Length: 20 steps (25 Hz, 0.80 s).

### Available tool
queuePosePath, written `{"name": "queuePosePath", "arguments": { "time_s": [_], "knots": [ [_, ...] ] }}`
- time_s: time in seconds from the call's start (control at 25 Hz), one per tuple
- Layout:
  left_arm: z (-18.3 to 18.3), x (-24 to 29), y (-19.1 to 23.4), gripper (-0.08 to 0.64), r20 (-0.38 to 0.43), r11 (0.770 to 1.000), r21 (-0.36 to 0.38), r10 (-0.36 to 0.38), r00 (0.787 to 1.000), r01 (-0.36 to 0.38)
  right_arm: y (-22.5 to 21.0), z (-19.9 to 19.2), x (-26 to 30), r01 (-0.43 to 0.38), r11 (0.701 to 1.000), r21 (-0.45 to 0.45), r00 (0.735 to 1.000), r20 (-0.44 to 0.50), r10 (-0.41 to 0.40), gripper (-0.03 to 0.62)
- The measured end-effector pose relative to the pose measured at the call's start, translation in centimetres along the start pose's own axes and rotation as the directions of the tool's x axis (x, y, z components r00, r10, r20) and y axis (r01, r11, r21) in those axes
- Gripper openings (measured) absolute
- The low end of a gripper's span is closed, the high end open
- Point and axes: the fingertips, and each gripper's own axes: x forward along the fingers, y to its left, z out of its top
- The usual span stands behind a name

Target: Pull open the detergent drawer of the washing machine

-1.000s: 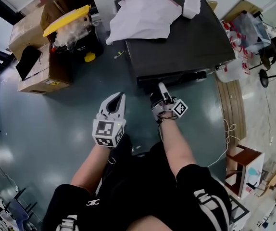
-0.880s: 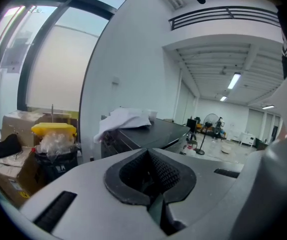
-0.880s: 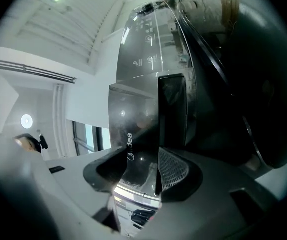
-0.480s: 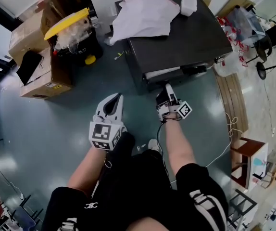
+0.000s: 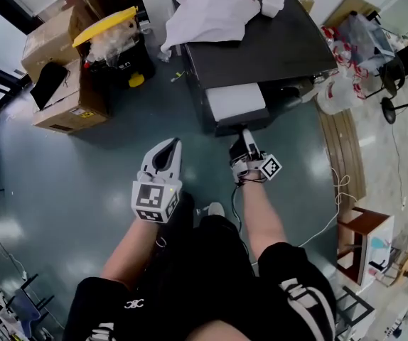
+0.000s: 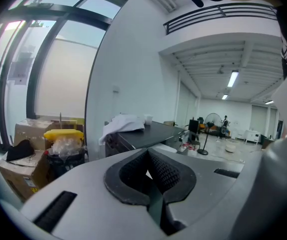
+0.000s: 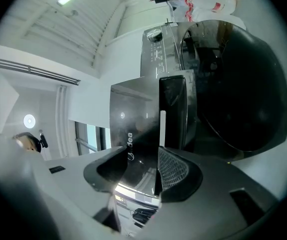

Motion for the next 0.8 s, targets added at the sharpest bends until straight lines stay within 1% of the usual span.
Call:
{"name": "queuePosePath", "arguments": {
  "time_s": [0.28,0.48,0.64,0.8],
  "knots": [
    [-0.5,-4.5,-4.3,0.003,0.013,0.994,-0.022,0.104,0.994,-0.104,1.3,-0.5,-3.6,0.014,0.999,0.029,0.998,-0.059,-0.013,0.187],
    [-0.6,-6.9,-5.6,0.003,0.019,0.986,-0.033,0.163,0.986,-0.162,1.6,-0.9,-5.1,0.042,0.998,0.038,0.998,-0.057,-0.04,0.187],
    [-0.8,-8.5,-5.9,0.003,0.013,0.98,-0.043,0.193,0.981,-0.192,2.1,-1.4,-6.6,0.04,0.998,0.042,0.998,-0.046,-0.038,0.186],
    [-1.3,-9.4,-5.9,0.003,0.012,0.98,-0.057,0.192,0.981,-0.191,2.7,-1.6,-8.1,0.028,0.999,0.016,0.999,-0.044,-0.027,0.178]
  ]
}}
